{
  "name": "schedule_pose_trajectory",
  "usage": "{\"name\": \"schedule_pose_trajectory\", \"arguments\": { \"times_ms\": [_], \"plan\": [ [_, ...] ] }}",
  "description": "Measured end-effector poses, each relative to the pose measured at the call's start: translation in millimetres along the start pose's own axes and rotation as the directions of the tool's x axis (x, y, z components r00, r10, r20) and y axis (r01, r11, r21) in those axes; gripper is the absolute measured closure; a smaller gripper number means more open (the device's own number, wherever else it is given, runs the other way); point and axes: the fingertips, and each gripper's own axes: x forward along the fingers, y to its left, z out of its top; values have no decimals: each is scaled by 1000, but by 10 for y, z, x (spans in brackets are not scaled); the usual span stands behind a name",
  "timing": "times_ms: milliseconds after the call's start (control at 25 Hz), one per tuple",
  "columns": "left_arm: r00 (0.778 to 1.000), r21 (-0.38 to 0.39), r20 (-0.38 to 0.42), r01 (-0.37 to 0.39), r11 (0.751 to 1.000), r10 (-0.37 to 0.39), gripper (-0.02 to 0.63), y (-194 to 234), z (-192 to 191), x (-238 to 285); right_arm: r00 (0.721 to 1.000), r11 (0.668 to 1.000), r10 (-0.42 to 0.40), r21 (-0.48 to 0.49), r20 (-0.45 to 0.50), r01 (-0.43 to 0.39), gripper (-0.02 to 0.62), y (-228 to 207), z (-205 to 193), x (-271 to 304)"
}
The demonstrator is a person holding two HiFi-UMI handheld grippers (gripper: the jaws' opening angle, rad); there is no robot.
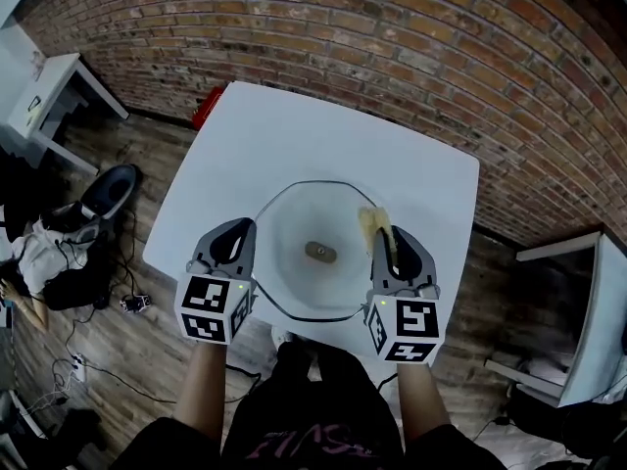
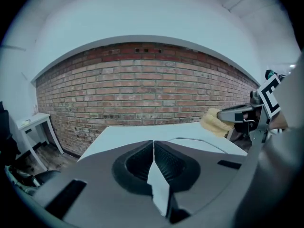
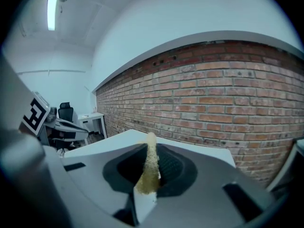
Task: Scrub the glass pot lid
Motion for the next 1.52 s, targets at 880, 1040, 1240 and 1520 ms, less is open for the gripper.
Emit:
{"name": "schedule_pose_trajectory", "arguments": {
  "times_ms": [880,1040,1240,1520],
  "plan": [
    [991,-123,-131,4,992,-20,594,108,-671,219,997,1000,11,9,-75,-11,538,23,-383,208],
    [984,-150,-173,12,989,-38,496,113,-798,278,996,1000,10,3,-85,-10,538,11,-401,224],
    [978,-193,-203,4,981,-44,466,129,-948,324,995,1000,9,-4,-99,-9,538,2,-446,229],
    [971,-244,-233,2,970,-60,456,178,-1147,386,994,1000,2,-6,-111,-2,538,-25,-506,254]
  ]
}}
